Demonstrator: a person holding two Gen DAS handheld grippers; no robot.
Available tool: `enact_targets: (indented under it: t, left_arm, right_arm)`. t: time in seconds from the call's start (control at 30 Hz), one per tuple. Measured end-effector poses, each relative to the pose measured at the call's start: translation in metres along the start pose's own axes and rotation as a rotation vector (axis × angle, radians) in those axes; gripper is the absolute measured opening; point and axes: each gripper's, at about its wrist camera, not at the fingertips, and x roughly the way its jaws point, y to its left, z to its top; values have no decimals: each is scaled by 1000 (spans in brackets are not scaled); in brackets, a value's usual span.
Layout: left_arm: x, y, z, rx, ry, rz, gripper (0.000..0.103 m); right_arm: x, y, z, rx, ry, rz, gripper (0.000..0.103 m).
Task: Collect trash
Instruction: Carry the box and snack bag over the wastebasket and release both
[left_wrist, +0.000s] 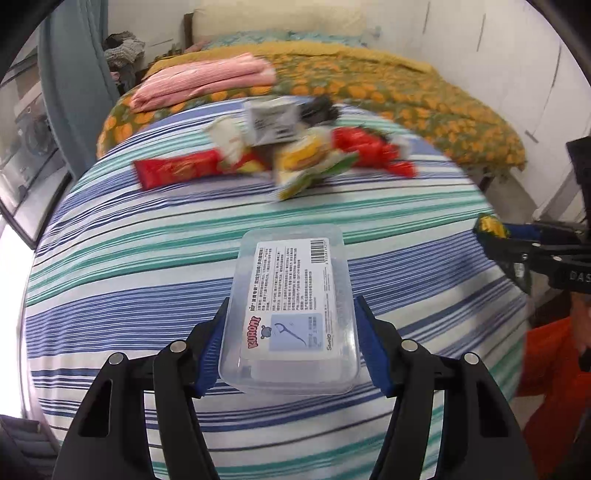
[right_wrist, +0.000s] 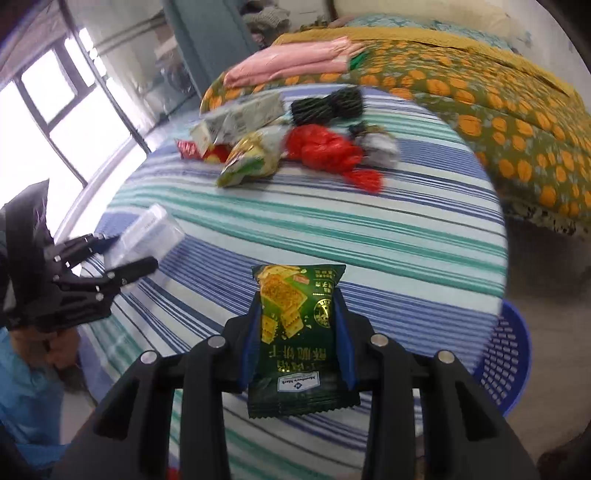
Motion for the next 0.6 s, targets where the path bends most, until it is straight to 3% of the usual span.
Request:
enact_targets:
  t: [0.2,0.37,0.6]
  left_arm:
    - [-5,-67,16,34,-19,-128,63]
    - [4,-149,37,112,-16,-235,63]
    - [32,-256,56,224,9,-306,63]
  right_arm:
    - [-49,-60,-15,100,-81,-51,35]
    - [-78,-124,-29,202,-127,-130,35]
    - [-97,-201,-48,335,-161,-194,35]
